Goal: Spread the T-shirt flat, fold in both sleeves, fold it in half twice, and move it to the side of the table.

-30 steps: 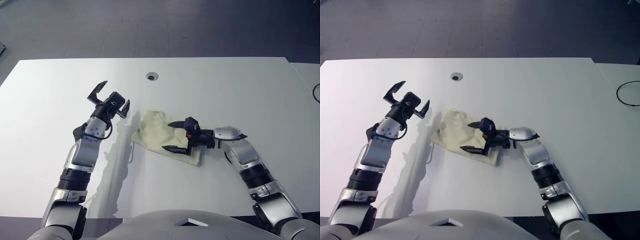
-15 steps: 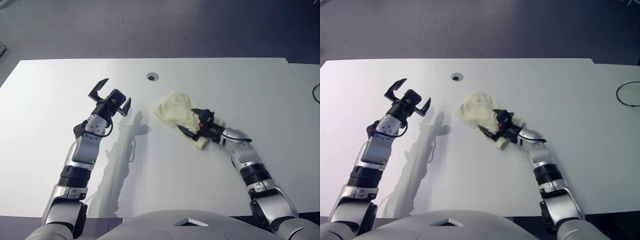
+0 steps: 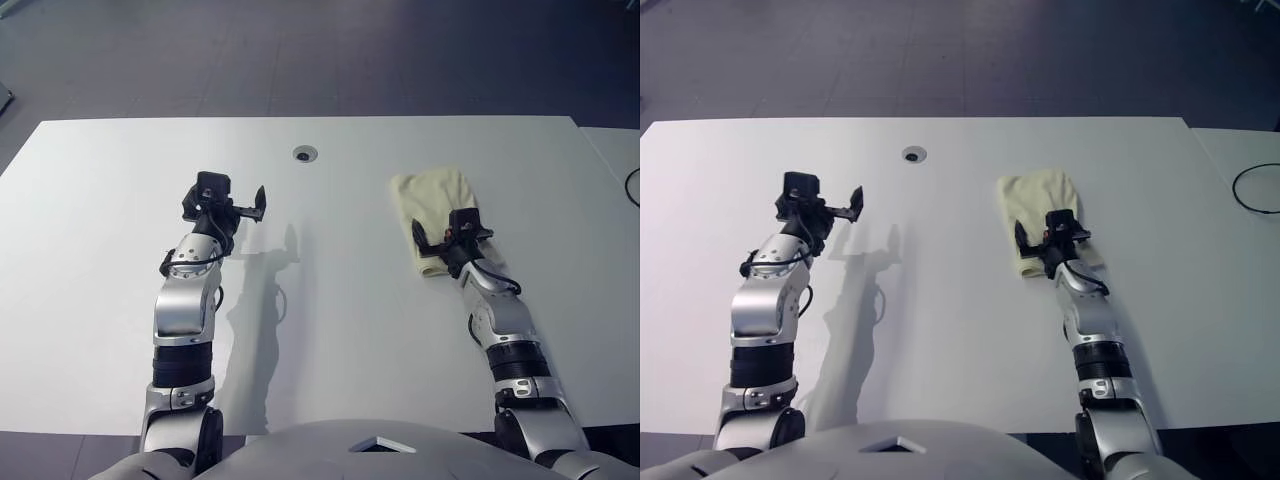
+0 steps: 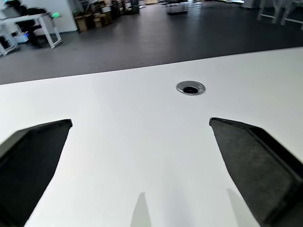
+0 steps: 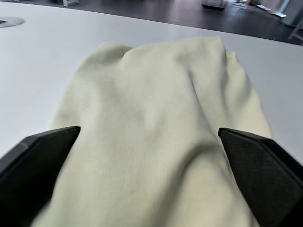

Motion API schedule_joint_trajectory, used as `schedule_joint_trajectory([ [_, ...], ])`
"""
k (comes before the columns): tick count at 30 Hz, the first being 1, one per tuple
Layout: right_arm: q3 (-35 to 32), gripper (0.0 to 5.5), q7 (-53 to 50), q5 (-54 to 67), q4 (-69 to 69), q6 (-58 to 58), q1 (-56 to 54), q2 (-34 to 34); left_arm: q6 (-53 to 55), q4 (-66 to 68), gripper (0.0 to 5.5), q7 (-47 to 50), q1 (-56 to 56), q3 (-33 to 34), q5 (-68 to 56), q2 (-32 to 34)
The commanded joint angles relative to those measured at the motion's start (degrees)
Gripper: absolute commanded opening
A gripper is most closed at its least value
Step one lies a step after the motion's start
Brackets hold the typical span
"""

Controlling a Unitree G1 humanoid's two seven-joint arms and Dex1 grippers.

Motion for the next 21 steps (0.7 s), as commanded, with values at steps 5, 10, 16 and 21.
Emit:
schedule_joint_trajectory([
  [5,-4.8,5.38,-4.3,1.6,-35.6,22.9,-4.2,-0.5,9.0,-13.6,5.40,3.8,-4.6,4.1,-1.8,1.4],
  [10,-5.0,5.38,-6.4,0.6,-42.4,33.7,-3.8,0.7,15.0,-17.1,5.40,2.8,-7.8,3.3,-2.4,3.7],
  [16,-6.6,5.38,-6.7,0.5,-45.2,39.1,-5.3,1.0,18.1,-17.7,5.40,2.3,-10.2,3.3,-3.5,5.2],
  [21,-7.8,5.38,-7.0,-0.2,-46.6,41.1,-5.8,1.5,19.8,-17.6,5.40,1.9,-11.5,2.6,-4.2,6.2],
])
